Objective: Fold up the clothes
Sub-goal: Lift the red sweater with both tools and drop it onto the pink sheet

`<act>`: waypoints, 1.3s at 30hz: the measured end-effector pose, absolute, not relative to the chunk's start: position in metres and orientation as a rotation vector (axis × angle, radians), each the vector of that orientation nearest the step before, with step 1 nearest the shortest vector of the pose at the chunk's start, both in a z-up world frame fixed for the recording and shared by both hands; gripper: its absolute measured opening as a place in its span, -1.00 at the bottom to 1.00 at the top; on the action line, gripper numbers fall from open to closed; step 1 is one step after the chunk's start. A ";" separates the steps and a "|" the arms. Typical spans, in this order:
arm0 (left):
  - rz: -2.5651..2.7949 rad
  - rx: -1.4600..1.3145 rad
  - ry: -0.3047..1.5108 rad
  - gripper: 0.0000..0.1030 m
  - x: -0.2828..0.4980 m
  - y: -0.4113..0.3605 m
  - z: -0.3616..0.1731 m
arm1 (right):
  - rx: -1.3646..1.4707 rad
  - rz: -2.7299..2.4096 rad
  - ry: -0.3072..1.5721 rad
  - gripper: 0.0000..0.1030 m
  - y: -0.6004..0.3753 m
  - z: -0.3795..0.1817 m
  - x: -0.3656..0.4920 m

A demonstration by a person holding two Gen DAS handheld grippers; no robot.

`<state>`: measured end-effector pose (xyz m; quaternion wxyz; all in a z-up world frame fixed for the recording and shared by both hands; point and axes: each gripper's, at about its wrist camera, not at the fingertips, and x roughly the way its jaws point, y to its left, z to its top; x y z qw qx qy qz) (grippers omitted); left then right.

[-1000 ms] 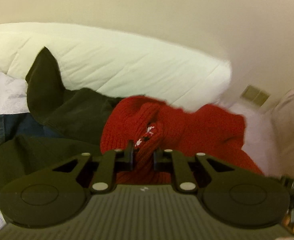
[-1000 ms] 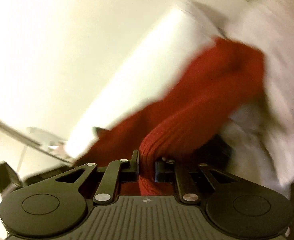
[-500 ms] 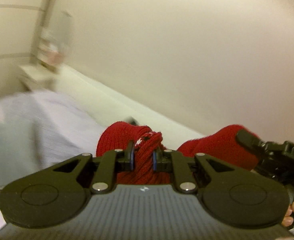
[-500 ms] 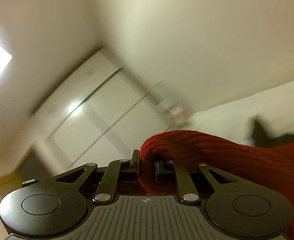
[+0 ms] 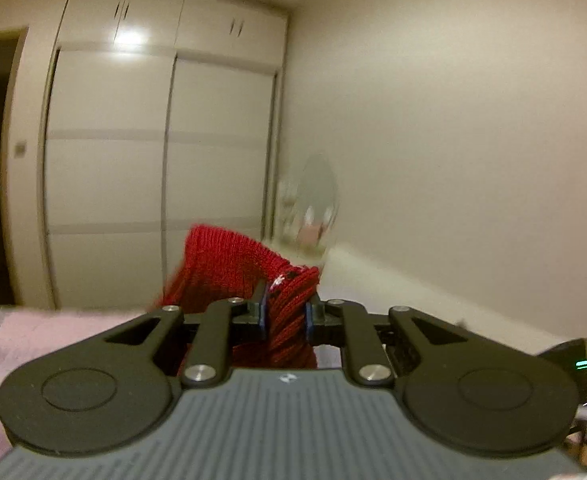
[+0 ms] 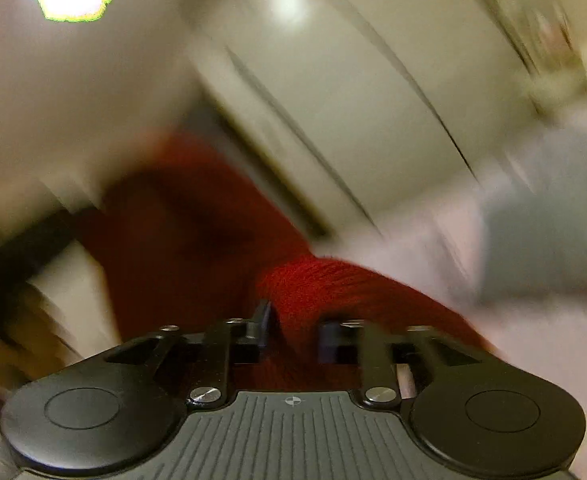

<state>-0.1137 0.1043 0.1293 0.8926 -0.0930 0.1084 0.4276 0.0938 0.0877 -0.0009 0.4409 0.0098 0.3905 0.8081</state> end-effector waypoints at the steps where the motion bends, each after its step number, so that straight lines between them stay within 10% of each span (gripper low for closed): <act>1: 0.906 -0.237 0.299 -0.68 -0.118 0.108 0.107 | -0.131 1.937 1.008 -0.09 0.091 -0.018 0.074; 10: 1.110 -0.693 0.914 -0.67 -0.208 0.105 -0.091 | -0.653 1.747 1.068 -0.09 0.042 -0.095 -0.023; 39: 1.467 -0.687 0.850 -0.33 -0.257 -0.089 -0.092 | -1.106 2.045 0.822 -0.09 -0.105 -0.142 -0.087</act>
